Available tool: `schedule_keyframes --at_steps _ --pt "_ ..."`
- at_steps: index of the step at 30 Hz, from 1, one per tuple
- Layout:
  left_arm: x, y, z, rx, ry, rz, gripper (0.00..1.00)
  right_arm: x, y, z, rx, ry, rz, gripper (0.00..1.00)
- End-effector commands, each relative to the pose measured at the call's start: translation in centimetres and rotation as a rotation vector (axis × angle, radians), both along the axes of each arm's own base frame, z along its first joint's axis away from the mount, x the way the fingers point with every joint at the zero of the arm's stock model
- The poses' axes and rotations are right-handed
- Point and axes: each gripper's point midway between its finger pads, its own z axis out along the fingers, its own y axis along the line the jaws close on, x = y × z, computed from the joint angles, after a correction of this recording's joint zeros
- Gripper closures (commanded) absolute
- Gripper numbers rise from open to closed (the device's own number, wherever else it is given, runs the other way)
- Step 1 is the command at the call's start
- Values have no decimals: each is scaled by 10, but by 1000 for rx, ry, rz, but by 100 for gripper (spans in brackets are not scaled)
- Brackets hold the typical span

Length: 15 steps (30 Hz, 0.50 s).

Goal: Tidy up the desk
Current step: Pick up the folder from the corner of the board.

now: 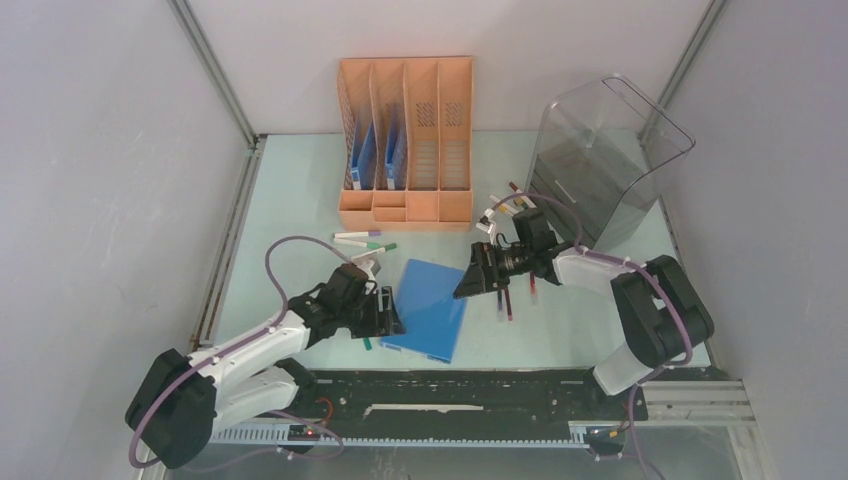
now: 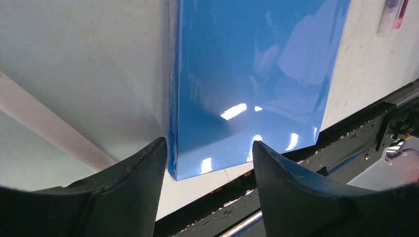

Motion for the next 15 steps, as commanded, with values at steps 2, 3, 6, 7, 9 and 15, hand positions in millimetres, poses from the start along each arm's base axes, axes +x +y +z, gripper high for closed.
schedule_keyframes --at_steps 2,3,6,7,9,15 --pt "-1 -6 1 -27 18 5 31 9 11 -20 -42 93 -77 8" --pt "-2 -6 0 -31 23 3 32 8 12 -23 -51 100 -75 8" --pt "-4 -12 2 -67 33 0 44 7 13 -33 -81 121 -76 12" --pt "-3 -15 3 -82 33 0 46 6 14 -35 -87 130 -73 15" --pt "-3 -18 5 -103 34 7 47 4 16 -40 -97 143 -68 22" --pt "3 -31 11 -204 31 49 50 0 20 -52 -139 191 -48 35"
